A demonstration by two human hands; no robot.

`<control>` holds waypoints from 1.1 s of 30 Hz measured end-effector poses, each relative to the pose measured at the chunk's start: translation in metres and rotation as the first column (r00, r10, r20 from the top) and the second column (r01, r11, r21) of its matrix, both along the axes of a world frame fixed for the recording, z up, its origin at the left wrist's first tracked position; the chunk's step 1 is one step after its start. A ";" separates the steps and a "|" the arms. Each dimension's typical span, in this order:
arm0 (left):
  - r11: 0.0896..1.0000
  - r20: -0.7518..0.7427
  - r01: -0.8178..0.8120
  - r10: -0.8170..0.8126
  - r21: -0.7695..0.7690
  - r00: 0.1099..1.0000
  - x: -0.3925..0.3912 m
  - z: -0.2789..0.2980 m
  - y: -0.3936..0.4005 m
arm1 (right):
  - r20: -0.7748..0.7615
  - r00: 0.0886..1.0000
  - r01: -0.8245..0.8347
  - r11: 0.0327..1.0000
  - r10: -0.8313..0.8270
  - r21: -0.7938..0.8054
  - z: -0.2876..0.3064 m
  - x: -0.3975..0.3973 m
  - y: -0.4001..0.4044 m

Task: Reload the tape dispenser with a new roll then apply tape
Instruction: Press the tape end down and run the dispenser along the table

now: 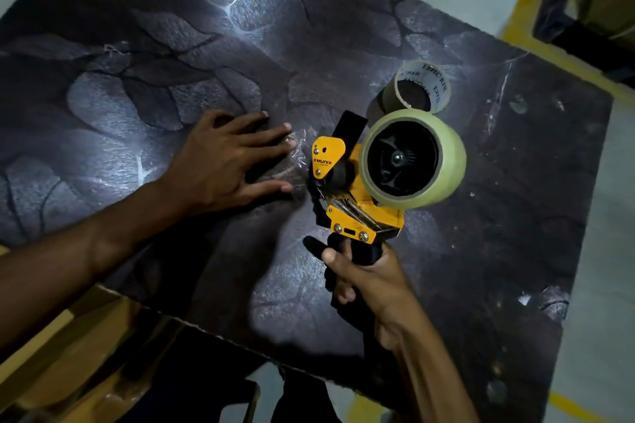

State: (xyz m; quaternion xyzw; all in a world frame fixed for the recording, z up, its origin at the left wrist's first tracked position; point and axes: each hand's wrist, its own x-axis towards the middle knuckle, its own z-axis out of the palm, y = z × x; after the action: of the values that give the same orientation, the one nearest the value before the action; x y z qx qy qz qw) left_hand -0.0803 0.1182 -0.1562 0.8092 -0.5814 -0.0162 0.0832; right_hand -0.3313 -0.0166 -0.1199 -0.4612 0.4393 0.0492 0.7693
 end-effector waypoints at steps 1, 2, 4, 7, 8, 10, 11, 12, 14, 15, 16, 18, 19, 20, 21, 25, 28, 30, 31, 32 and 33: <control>1.000 0.002 -0.007 0.007 0.015 1.000 -0.001 0.001 -0.001 | -0.003 1.000 -0.006 1.000 0.007 0.009 0.001 0.000 0.000; 0.999 0.006 -0.011 0.011 0.030 1.000 -0.001 0.003 -0.001 | -0.011 1.000 -0.006 1.000 0.006 0.016 0.002 -0.001 0.000; 0.999 0.016 -0.008 0.007 0.045 1.000 -0.003 0.006 -0.001 | -0.018 1.000 -0.002 1.000 0.002 0.017 0.003 -0.001 0.000; 0.999 0.033 0.047 -0.047 0.025 0.998 -0.004 0.011 -0.004 | -0.016 1.000 -0.016 1.000 0.016 0.002 0.005 -0.002 0.003; 0.996 0.030 0.086 -0.086 0.013 0.996 -0.005 0.011 -0.006 | -0.011 1.000 -0.022 1.000 0.022 -0.009 0.004 -0.002 0.004; 0.981 -0.010 0.192 -0.191 0.014 0.981 -0.004 0.008 -0.008 | -0.001 1.000 -0.020 1.000 0.020 -0.016 0.004 -0.002 0.005; 0.970 -0.041 0.243 -0.242 0.025 0.970 -0.003 0.005 -0.008 | 0.007 1.000 -0.021 1.000 0.021 -0.019 0.004 -0.002 0.004; 0.959 -0.065 0.281 -0.278 0.037 0.958 -0.002 0.002 -0.006 | 0.009 1.000 -0.027 0.999 0.027 -0.031 0.003 -0.003 0.004; 0.949 -0.089 0.310 -0.305 0.052 0.948 0.000 -0.003 -0.002 | -0.001 0.999 -0.051 0.996 0.051 -0.079 0.000 -0.002 0.005; 0.947 -0.096 0.315 -0.309 0.057 0.946 0.001 -0.005 -0.001 | 0.001 0.999 -0.054 0.993 0.055 -0.104 -0.002 -0.003 0.006; 0.946 -0.104 0.317 -0.310 0.065 0.945 0.002 -0.005 -0.002 | 0.008 0.998 -0.059 0.990 0.060 -0.125 -0.005 -0.003 0.006; 0.945 -0.105 0.315 -0.305 0.092 0.946 0.004 -0.002 -0.005 | 0.026 0.995 -0.093 0.986 0.098 -0.141 -0.008 -0.006 0.008; 0.944 -0.092 0.315 -0.306 0.102 0.947 0.004 0.000 -0.005 | 0.047 0.992 -0.111 0.986 0.117 -0.124 -0.009 -0.008 0.008; 0.942 -0.077 0.319 -0.312 0.109 0.947 0.005 0.001 -0.005 | 0.075 0.989 -0.119 0.989 0.126 -0.088 -0.009 -0.009 0.008; 0.938 -0.066 0.326 -0.320 0.115 0.945 0.005 0.001 -0.005 | 0.104 0.987 -0.118 0.992 0.121 -0.042 -0.008 -0.011 0.007; 0.933 -0.059 0.330 -0.325 0.141 0.944 0.000 -0.004 -0.002 | 0.179 0.979 -0.103 0.995 0.100 0.007 -0.007 -0.013 0.002; 0.929 -0.096 0.331 -0.319 0.163 0.943 0.000 -0.004 -0.001 | 0.170 0.981 -0.093 0.995 0.098 -0.033 -0.007 -0.012 0.001; 0.917 -0.123 0.364 -0.347 0.165 0.930 0.004 -0.003 -0.004 | 0.137 0.984 -0.109 0.992 0.116 -0.059 -0.005 -0.011 0.002; 0.910 -0.135 0.384 -0.366 0.157 0.921 0.006 -0.003 -0.005 | 0.112 0.986 -0.115 0.990 0.124 -0.085 -0.005 -0.010 0.002; 0.902 -0.150 0.406 -0.385 0.148 0.911 0.009 -0.003 -0.006 | 0.089 0.988 -0.114 0.987 0.124 -0.112 -0.005 -0.010 0.004; 0.894 -0.164 0.425 -0.402 0.140 0.901 0.012 -0.004 -0.007 | 0.065 0.991 -0.104 0.986 0.113 -0.128 -0.006 -0.010 0.005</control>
State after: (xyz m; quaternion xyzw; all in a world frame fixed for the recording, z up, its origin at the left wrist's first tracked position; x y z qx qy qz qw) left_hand -0.0684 0.1112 -0.1602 0.6679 -0.7301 -0.1368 0.0456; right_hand -0.3412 -0.0112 -0.1261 -0.5330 0.3878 0.0468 0.7505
